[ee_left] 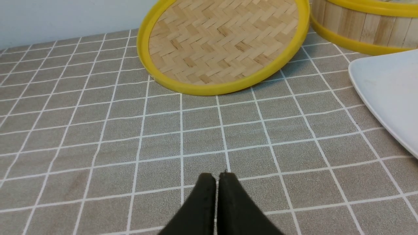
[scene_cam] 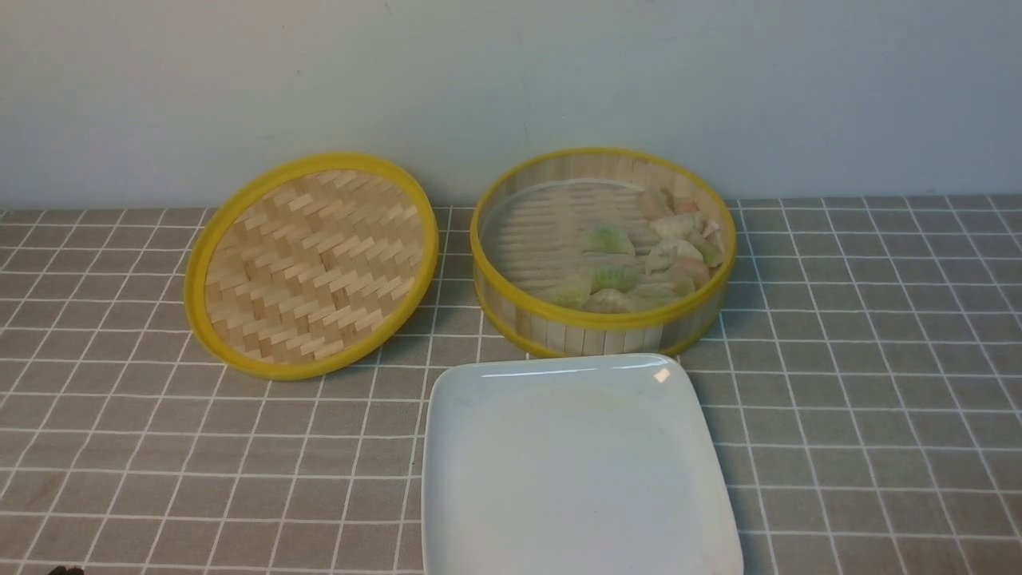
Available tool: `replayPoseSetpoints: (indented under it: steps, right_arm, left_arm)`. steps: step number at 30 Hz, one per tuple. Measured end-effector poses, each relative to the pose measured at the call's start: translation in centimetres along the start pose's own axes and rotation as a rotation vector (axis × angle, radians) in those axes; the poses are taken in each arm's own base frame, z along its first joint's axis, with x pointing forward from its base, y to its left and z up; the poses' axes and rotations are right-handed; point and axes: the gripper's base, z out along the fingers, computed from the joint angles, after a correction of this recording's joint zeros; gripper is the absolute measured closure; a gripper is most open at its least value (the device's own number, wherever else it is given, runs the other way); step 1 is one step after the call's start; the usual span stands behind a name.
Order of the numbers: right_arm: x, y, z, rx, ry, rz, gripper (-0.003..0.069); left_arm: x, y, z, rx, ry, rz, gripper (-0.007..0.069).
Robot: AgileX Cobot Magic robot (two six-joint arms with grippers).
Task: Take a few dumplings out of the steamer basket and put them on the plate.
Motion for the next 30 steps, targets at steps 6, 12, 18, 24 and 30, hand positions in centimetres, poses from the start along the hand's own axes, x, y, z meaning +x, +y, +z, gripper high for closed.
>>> replayPoseSetpoints:
  steps: [6,12,18,24,30]
  right_arm:
    - [-1.9,0.4,-0.2,-0.100,-0.218,0.438,0.0673]
    - [-3.7,-0.1,-0.8,-0.157,-0.421,0.765,0.0673]
    - [-6.4,-0.8,-2.2,-0.189,-0.678,0.809,0.0673]
    - [-16.4,2.1,-2.1,-0.232,-0.428,0.469,0.0673]
    - [-24.7,5.6,7.4,-0.095,0.259,0.023,0.0673]
  left_arm:
    - [0.0,0.0,0.0,0.000,0.000,0.000,0.0629]
    - [0.0,0.0,0.0,0.000,0.000,0.000,0.0629]
    - [0.0,0.0,0.0,0.000,0.000,0.000,0.0629]
    - [0.0,0.0,0.0,0.000,0.000,0.000,0.0629]
    - [0.0,0.0,0.0,0.000,0.000,0.000,0.0629]
